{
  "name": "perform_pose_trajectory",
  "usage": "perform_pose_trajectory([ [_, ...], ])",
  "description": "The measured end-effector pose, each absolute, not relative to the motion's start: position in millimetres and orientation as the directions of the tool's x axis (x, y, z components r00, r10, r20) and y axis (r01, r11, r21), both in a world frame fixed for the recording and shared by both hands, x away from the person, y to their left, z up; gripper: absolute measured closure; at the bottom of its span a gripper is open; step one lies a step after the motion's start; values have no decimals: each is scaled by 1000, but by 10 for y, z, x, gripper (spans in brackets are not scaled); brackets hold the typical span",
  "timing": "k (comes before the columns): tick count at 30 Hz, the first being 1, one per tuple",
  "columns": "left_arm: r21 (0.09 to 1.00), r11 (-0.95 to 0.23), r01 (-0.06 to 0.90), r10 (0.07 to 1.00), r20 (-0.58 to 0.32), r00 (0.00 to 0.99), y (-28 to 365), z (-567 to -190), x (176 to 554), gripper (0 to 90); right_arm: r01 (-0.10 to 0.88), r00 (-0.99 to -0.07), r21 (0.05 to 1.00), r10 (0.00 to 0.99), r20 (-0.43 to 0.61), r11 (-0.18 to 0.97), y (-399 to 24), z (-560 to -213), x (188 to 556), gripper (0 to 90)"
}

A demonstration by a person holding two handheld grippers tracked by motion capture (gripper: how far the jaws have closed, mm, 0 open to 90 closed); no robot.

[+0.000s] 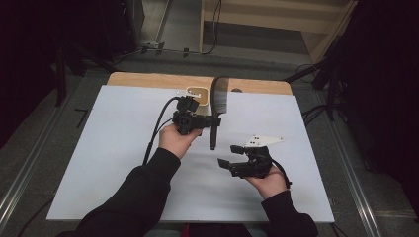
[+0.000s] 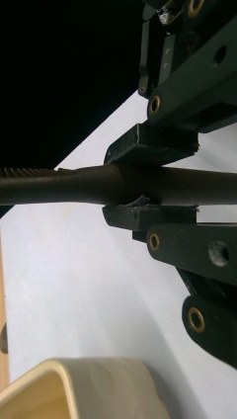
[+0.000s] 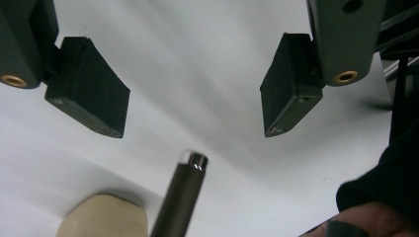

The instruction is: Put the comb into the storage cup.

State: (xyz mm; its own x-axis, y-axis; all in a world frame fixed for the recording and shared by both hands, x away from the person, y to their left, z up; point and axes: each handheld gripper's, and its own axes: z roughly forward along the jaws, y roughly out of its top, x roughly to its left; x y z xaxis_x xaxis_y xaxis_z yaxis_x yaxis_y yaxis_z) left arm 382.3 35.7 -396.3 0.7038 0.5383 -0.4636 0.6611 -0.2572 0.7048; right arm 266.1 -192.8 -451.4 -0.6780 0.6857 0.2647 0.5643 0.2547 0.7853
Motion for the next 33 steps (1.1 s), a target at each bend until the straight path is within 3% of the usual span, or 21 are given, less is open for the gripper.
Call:
perform_pose_trajectory([
  [15,725,-229,650,515,-476,713,411,-3881,3883,730,558,-699,761,681,218,329,-2172,-4579,2569,245],
  [33,754,-168,635,537,-470,700,624,-3675,4120,730,582,-704,734,669,238,351,-2422,-4676,2414,245],
])
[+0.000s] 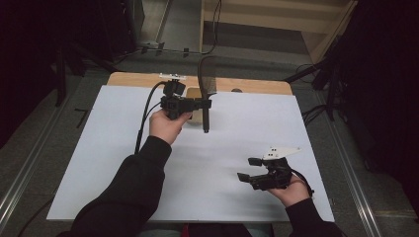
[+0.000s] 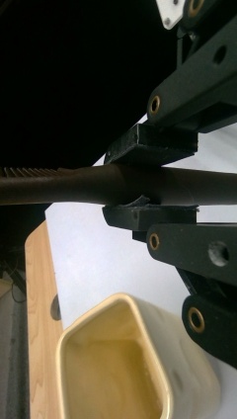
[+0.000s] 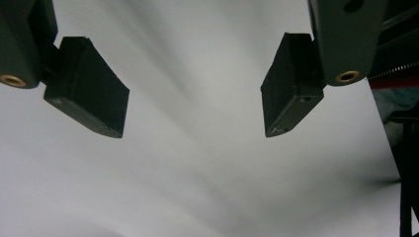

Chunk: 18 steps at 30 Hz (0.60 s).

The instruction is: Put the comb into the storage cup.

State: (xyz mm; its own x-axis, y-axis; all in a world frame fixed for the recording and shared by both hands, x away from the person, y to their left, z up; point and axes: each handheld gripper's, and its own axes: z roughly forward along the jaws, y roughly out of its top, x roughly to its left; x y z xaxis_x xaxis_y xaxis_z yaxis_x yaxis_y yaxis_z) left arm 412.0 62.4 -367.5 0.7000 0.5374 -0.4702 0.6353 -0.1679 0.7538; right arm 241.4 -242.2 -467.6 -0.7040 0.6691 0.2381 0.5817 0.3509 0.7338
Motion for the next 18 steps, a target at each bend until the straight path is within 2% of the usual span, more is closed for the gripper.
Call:
perform_pose_trajectory([
  [18,790,-154,593,557,-427,712,650,-3525,4392,730,595,-697,728,669,258,340,-2498,-4693,2352,245],
])
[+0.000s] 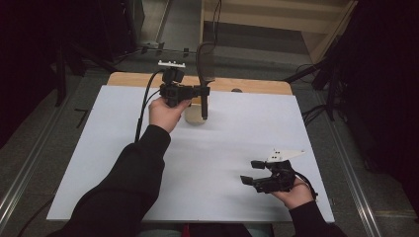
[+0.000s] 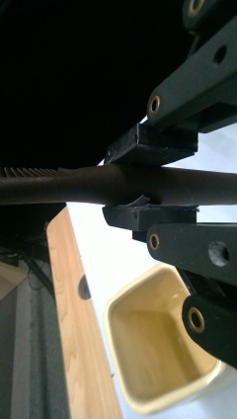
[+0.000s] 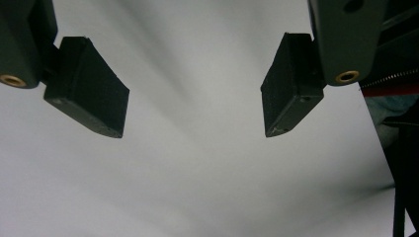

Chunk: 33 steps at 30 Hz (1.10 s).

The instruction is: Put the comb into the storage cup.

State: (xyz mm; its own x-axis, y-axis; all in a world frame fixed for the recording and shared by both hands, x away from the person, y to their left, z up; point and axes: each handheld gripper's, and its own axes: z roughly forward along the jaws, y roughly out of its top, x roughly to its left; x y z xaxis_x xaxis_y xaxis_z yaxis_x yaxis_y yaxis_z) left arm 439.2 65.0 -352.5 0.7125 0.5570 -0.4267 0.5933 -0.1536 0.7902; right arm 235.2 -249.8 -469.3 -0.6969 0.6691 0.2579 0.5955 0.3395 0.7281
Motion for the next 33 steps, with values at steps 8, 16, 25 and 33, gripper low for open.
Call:
perform_pose_trajectory([
  [8,791,-137,597,531,-450,718,716,-3490,4552,730,593,-691,736,675,258,325,-2537,-4683,2348,245],
  [16,800,-159,579,533,-424,732,709,-3462,4700,730,600,-682,735,682,264,316,-2561,-4686,2332,245],
  [25,821,-168,545,557,-377,740,687,-3391,4828,730,604,-672,738,690,269,301,-2607,-4688,2310,245],
  [33,835,-161,527,585,-349,732,688,-3377,4903,729,606,-668,740,693,272,293,-2631,-4686,2302,245],
])
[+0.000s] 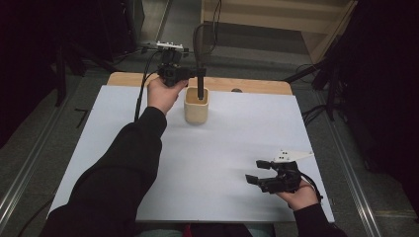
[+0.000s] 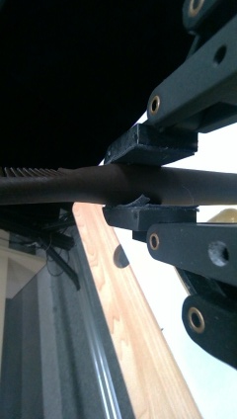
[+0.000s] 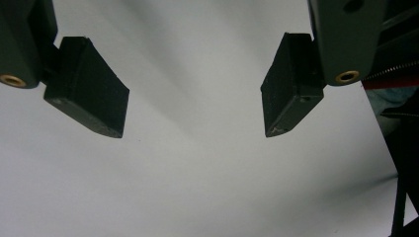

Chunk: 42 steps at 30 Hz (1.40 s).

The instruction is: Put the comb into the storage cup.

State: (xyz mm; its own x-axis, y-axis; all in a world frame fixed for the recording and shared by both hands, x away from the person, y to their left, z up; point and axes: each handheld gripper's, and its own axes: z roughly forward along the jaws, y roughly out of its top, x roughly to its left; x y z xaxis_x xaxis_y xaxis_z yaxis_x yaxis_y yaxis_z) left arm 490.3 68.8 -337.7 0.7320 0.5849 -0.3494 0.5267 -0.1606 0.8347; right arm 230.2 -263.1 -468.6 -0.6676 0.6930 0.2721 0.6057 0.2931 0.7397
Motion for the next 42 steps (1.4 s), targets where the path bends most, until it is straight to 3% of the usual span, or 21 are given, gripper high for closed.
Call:
perform_pose_trajectory([
  [22,860,-178,478,631,-273,726,679,-3592,5041,729,601,-671,744,691,269,293,-2634,-4681,2304,244],
  [33,848,-155,507,618,-317,719,728,-3768,5078,728,597,-670,748,692,269,289,-2641,-4674,2310,244],
  [42,848,-184,496,610,-298,734,697,-3821,5066,728,598,-662,751,700,266,281,-2653,-4663,2307,244],
])
